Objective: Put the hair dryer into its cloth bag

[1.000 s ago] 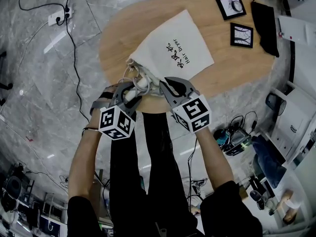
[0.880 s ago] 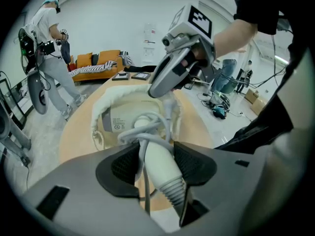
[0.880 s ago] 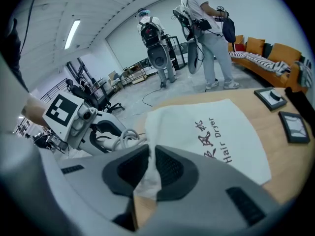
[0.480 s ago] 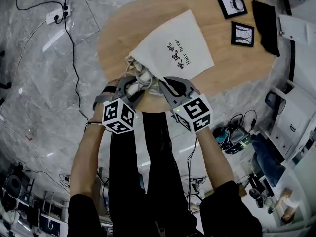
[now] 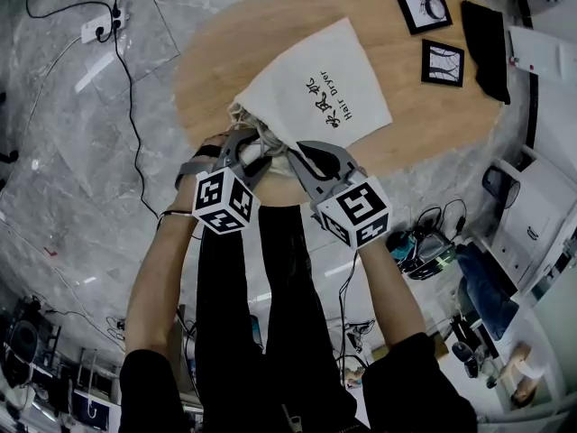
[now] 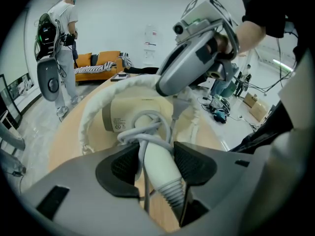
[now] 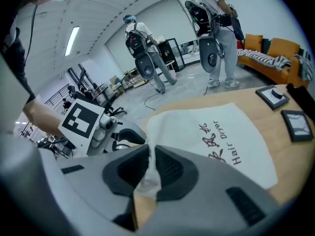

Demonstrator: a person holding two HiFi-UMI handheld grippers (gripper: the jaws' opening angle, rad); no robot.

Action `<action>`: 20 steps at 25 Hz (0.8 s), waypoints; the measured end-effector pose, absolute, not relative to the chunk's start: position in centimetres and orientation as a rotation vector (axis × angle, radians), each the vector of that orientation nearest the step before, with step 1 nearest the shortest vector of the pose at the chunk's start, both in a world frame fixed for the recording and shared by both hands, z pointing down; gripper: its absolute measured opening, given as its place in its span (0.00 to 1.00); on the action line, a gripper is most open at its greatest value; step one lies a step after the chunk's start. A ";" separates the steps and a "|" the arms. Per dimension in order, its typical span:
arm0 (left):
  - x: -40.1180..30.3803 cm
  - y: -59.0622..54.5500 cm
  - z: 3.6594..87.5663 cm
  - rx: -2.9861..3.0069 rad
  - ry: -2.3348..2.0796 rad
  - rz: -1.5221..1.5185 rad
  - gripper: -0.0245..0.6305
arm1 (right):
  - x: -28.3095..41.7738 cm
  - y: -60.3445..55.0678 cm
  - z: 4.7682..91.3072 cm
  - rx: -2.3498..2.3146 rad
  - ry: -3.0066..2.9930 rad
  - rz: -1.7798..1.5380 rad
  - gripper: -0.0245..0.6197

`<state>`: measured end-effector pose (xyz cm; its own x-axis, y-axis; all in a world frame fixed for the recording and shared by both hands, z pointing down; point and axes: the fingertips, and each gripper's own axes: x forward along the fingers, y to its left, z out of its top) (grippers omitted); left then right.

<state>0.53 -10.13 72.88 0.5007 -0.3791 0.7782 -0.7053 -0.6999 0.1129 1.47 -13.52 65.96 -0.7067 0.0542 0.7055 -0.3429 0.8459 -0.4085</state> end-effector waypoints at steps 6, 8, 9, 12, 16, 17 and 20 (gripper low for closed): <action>1.3 -11.6 73.7 2.337 -0.901 1.031 0.39 | 1.2 -13.1 66.0 0.188 -2.266 0.698 0.12; 1.7 -12.1 73.9 2.335 -0.909 1.034 0.39 | 1.2 -13.0 66.0 0.179 -2.264 0.701 0.12; 1.9 -12.3 74.1 2.334 -0.911 1.037 0.39 | 1.2 -12.9 66.1 0.176 -2.261 0.702 0.12; 2.1 -12.9 74.7 2.326 -0.914 1.061 0.40 | 1.0 -12.6 66.5 0.171 -2.255 0.711 0.12; 2.4 -13.3 75.2 2.344 -0.892 1.067 0.42 | 1.1 -12.6 67.0 0.185 -2.250 0.764 0.12; 2.4 -13.2 75.2 2.350 -0.884 1.066 0.42 | 1.2 -12.7 67.2 0.192 -2.250 0.784 0.12; 2.5 -12.3 74.8 2.357 -0.858 1.057 0.45 | 1.3 -12.8 67.4 0.208 -2.247 0.797 0.12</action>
<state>2.47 -12.33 74.81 0.5214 -0.3639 0.7718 -0.6805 -0.7230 0.1189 1.32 -12.76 67.40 -0.7195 0.0853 0.6893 -0.3683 0.7946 -0.4827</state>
